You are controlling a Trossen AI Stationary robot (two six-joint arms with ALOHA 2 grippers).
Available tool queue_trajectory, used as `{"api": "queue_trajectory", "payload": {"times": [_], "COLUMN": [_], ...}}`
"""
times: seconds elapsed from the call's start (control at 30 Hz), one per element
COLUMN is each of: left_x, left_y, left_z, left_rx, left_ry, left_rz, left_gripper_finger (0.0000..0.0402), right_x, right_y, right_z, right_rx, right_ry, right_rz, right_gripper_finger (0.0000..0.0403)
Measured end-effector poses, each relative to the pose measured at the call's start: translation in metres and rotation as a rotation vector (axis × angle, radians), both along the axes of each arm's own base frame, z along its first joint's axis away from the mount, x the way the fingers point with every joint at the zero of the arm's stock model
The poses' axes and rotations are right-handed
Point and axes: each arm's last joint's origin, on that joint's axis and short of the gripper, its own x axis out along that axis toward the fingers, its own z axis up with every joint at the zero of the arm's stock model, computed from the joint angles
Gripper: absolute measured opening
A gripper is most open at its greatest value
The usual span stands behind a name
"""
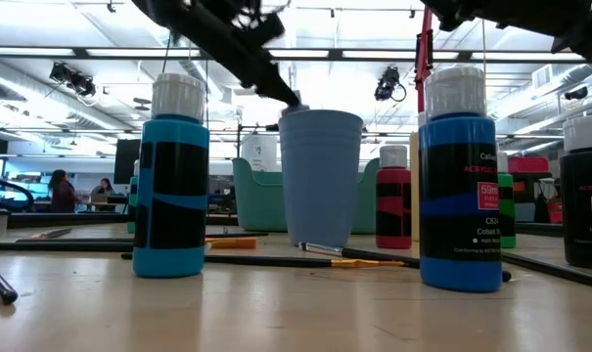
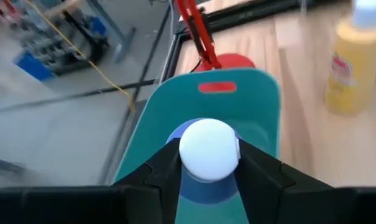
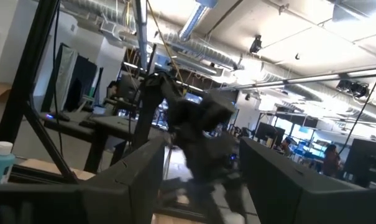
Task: Pick & Place Paint Supplies
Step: Put the purple paint bottle into the green bin
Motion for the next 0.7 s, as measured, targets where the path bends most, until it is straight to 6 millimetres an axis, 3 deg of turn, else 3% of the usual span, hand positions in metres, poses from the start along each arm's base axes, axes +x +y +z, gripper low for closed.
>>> {"api": "queue_trajectory", "payload": {"times": [0.13,0.4,0.7], "left_x": [0.018,0.057,0.089], "left_y": [0.019,0.041,0.067], "left_z": [-0.007,-0.026,-0.038], "left_rx": [-0.116,-0.16,-0.24], "left_ry": [-0.031,-0.015,-0.053], "left_rz": [-0.02,-0.018,0.127], "left_gripper_finger": [0.0129,0.0137,0.0141], "right_x": [0.0,0.0,0.0], "right_y": [0.0,0.0,0.0], "right_z": [0.0,0.0,0.0], "right_rx": [-0.028,-0.024,-0.018], "right_ry": [0.003,0.003,0.004], "right_rz": [-0.01,-0.009,-0.006], "right_gripper_finger": [0.0213,0.0213,0.0213]}}
